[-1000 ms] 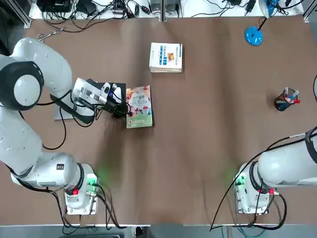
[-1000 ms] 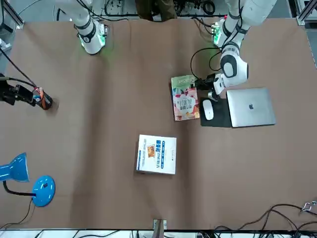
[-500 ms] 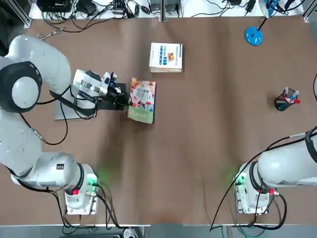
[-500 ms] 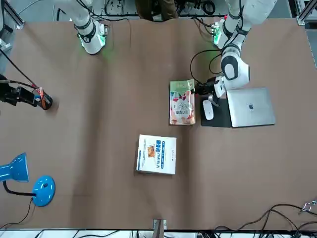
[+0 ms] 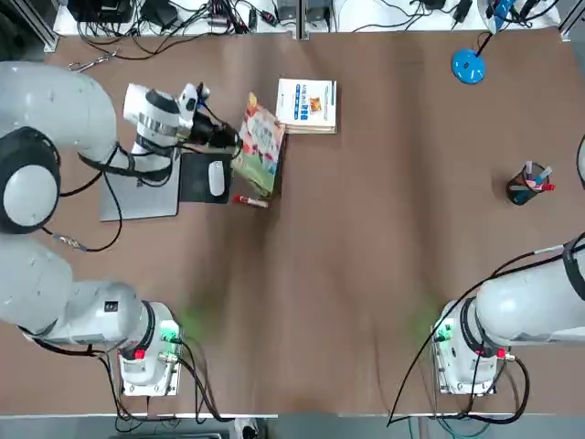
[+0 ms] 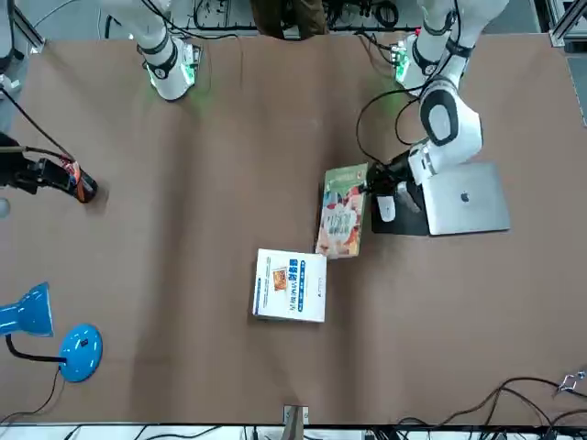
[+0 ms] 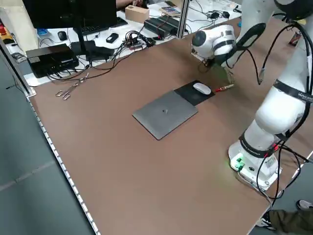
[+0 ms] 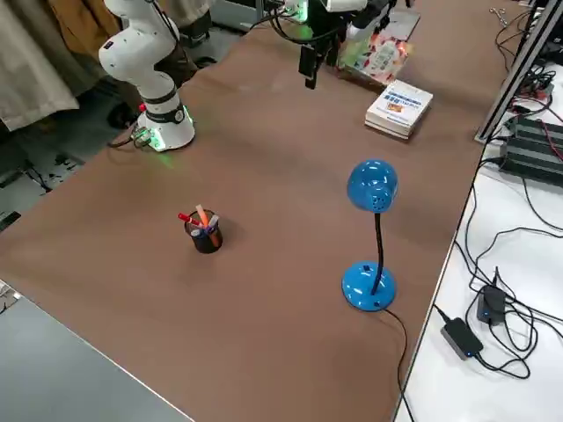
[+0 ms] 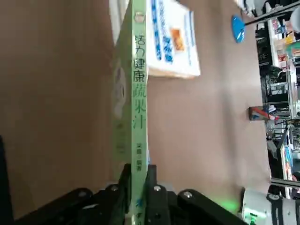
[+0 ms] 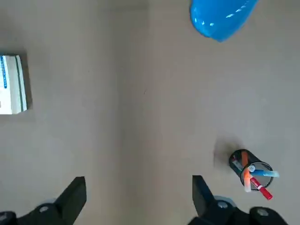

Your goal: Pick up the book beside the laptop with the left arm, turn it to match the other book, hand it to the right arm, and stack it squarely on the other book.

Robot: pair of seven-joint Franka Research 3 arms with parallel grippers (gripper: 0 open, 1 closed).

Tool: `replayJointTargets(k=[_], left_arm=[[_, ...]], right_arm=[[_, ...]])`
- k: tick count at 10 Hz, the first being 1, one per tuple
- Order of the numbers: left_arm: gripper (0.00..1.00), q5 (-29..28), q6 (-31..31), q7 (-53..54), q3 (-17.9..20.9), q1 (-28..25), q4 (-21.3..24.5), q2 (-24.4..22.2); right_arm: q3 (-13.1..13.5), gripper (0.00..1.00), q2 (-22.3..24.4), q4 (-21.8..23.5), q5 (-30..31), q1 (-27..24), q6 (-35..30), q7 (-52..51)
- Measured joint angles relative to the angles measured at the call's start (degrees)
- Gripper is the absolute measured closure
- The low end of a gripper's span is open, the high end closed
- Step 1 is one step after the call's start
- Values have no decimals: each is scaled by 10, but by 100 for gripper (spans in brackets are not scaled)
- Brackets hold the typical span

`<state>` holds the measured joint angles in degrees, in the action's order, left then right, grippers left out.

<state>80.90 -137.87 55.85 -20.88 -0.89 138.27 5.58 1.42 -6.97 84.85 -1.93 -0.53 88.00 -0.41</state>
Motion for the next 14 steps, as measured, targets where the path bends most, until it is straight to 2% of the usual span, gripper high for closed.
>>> replayJointTargets(k=[3, 6, 8, 10, 11, 13, 14], left_arm=[[85, -70, 0, -2, 0, -8, -56, -5], [85, -96, 3, -3, 1, -15, -120, 2], [85, -114, 52, -5, 1, -23, -131, 0], [85, -215, 153, -53, 1, -55, -147, -14], [85, -248, 191, -63, 1, -71, -167, -16], [85, -272, 221, -66, 1, -81, -212, -6], [85, -281, 223, -67, 0, -79, -240, 15]], right_arm=[[-3, 0, 0, 2, -1, 50, 6, 3], [-4, 0, -16, 5, -1, 112, 54, 9], [-4, 0, -32, 4, -2, 144, 73, 39], [-5, 0, -38, 5, -1, 174, 82, 57], [-4, 0, -40, 5, -1, 179, 83, 58], [-4, 0, -47, 5, -1, 185, 104, 58], [-4, 0, -53, 5, -1, 188, 119, 58]])
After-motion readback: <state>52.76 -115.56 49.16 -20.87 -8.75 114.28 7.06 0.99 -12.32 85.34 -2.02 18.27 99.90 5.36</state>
